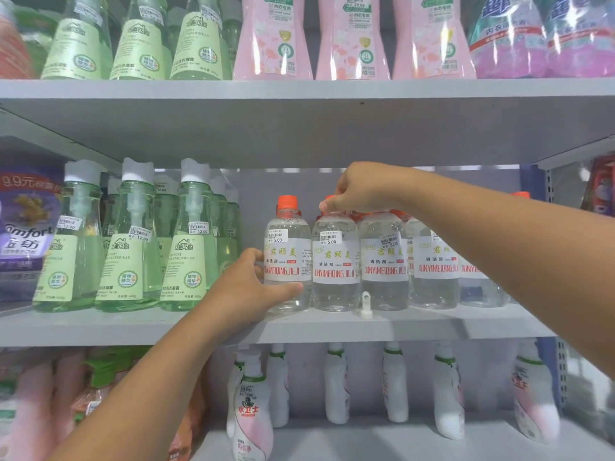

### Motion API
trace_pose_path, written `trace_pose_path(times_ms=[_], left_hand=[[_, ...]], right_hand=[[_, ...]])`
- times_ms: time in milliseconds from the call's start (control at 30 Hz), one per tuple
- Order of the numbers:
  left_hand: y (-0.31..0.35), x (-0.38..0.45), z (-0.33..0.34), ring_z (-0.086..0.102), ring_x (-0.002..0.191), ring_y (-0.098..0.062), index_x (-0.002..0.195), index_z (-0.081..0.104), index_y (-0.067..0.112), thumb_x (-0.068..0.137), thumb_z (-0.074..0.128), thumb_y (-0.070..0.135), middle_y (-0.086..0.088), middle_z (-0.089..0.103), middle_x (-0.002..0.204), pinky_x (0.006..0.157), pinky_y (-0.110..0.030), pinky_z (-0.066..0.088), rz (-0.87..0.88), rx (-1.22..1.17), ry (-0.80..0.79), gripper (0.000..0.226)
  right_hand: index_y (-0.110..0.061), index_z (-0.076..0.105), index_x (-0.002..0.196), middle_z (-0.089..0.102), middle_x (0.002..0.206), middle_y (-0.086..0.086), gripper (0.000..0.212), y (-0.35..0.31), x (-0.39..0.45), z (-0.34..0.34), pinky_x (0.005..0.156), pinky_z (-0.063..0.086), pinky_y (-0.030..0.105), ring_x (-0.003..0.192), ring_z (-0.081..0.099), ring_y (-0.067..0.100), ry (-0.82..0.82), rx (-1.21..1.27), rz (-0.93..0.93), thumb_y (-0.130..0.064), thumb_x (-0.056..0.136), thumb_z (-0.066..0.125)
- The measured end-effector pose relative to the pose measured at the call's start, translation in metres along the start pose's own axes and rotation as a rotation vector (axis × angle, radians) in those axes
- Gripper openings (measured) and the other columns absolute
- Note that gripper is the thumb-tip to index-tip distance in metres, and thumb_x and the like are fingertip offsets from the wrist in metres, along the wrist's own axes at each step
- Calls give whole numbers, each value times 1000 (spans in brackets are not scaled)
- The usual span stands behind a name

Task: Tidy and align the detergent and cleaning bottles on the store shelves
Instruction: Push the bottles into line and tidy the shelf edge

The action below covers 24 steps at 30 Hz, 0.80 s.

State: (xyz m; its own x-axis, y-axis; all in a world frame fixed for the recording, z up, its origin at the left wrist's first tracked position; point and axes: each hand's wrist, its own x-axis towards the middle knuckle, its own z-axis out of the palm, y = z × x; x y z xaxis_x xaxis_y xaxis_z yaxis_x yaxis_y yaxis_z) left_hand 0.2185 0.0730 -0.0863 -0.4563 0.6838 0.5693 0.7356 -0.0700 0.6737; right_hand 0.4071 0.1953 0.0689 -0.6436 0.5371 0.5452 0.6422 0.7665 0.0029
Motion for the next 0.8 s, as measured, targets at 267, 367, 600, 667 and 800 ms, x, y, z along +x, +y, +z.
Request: trace_pose_path(times_ms=[267, 367, 600, 667, 800], left_hand=[[-1, 2, 0, 66, 73, 14, 115, 50, 39, 67, 90, 54, 18, 70, 100, 65, -21, 49, 5, -20, -8, 64], [2, 2, 1, 67, 78, 8, 116, 50, 44, 75, 81, 60, 23, 66, 103, 64, -22, 49, 13, -12, 5, 54], [3, 1, -1, 68, 93, -2, 122, 55, 39, 78, 80, 56, 19, 66, 110, 65, -26, 54, 9, -27, 15, 53], [2, 0, -2, 69, 96, -5, 124, 56, 38, 78, 81, 56, 16, 67, 114, 65, -26, 56, 2, -44, 0, 56], [4, 3, -2, 68, 100, -9, 127, 54, 36, 78, 81, 55, 14, 65, 117, 66, -29, 56, -18, -50, -16, 59]], right_hand=[[-22, 73, 111, 74, 105, -6, 51, 16, -24, 0, 60, 45, 25, 83, 64, 10, 166, 146, -25, -68, 93, 56], [-27, 71, 120, 71, 116, -10, 38, 54, -45, -10, 82, 46, 28, 104, 64, 11, 350, 311, -8, -55, 97, 60], [-26, 68, 131, 74, 114, -6, 43, 124, -78, -16, 87, 44, 29, 96, 65, 11, 199, 218, 202, -51, 96, 65], [-25, 62, 139, 66, 134, -5, 47, 142, -90, -15, 94, 41, 29, 118, 62, 16, 292, 281, 208, -47, 97, 65], [-22, 56, 146, 54, 149, 1, 53, 194, -126, 3, 100, 40, 35, 133, 54, 22, 534, 472, 341, -42, 98, 65]])
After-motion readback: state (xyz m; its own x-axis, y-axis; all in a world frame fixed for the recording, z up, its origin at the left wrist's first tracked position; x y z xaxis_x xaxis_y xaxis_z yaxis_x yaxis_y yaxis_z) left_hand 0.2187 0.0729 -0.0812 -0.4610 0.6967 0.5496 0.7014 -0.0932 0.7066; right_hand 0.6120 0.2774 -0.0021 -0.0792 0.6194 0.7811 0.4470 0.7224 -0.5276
